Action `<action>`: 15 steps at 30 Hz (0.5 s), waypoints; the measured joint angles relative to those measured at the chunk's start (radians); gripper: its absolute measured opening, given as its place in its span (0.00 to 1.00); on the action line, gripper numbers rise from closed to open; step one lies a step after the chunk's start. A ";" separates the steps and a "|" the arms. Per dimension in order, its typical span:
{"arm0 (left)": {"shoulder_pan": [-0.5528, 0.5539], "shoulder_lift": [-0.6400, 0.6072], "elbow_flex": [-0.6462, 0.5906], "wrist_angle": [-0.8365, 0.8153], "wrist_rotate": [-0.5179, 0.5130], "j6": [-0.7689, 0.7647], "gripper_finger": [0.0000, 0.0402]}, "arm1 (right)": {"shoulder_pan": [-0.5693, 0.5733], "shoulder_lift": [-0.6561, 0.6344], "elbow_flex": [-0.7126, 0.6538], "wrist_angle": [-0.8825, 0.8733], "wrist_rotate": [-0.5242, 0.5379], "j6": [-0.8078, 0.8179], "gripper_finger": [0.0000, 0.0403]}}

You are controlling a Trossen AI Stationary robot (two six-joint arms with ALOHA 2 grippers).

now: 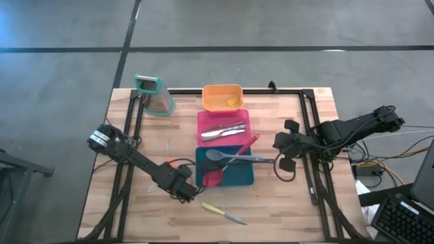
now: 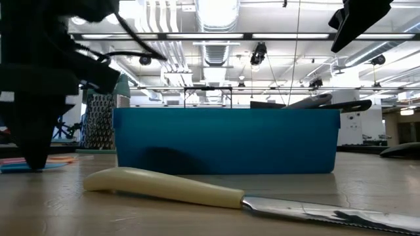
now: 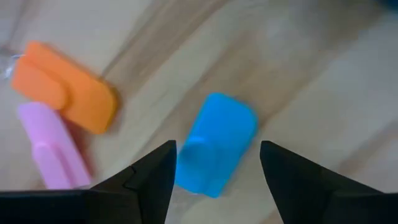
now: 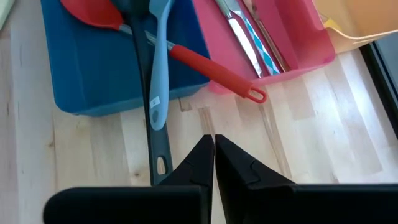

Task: Pick & Place Kitchen Items
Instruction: Put the blue spatula into the yellow bin

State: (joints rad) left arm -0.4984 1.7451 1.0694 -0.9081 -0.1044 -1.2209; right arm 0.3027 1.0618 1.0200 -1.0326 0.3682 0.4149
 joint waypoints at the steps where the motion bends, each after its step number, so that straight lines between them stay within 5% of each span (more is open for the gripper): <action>1: 0.003 0.000 -0.010 0.000 0.000 -0.005 0.59 | 0.000 0.000 -0.001 0.000 0.000 0.000 0.02; 10: 0.023 -0.007 -0.077 0.068 0.020 -0.009 0.58 | 0.000 0.000 -0.010 0.004 -0.001 0.000 0.02; 15: 0.028 -0.005 -0.091 0.088 0.026 0.015 0.50 | 0.000 0.000 -0.010 0.022 -0.001 -0.005 0.02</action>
State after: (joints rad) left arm -0.4704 1.7399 0.9783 -0.8206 -0.0787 -1.2060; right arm 0.3027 1.0618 1.0096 -1.0102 0.3676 0.4097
